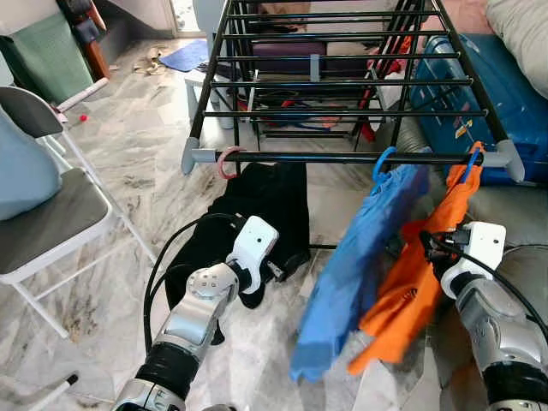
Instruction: Hang hanger
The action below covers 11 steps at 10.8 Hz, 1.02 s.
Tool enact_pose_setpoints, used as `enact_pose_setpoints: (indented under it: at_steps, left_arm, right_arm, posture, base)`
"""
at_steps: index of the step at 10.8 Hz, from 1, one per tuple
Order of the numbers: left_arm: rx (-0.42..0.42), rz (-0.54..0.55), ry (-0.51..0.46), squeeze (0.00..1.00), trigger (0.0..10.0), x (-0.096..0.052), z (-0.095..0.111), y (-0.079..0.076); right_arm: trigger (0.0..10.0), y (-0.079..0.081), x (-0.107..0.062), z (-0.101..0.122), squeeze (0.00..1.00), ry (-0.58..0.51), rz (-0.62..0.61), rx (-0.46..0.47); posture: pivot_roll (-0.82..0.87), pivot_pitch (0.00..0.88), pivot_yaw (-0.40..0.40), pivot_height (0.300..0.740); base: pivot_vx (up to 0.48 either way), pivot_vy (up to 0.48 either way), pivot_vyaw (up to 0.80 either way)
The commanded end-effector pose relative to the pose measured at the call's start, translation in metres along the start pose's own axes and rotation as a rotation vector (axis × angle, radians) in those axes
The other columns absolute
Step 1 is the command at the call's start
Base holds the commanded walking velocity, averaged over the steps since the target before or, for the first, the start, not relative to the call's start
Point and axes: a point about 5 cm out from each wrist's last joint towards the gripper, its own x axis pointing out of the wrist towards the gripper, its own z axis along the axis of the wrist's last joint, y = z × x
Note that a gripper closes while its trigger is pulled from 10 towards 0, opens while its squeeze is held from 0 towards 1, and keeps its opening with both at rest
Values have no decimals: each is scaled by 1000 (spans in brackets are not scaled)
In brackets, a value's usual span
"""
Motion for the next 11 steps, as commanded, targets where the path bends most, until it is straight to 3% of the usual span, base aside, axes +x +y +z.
enact_pose_setpoints:
  at_steps: [1,7,11]
  left_arm:
    - [6,0,15,0,10000,-1,-3,0]
    - [7,-5,16,0,10000,0,-3,0]
    - [10,-6,21,0,10000,1,-3,-1]
  right_arm:
    - [0,0,-2,-1,0,5,4,-29]
    - [0,-14,-12,1,0,1,-22,-100]
    - [0,-5,-22,-3,0,-1,103,-148]
  posture:
    - [39,85,42,740]
    - [35,84,46,740]
    - [31,82,51,740]
  base:
    - [0,0,0]
    - [0,0,0]
    - [0,0,0]
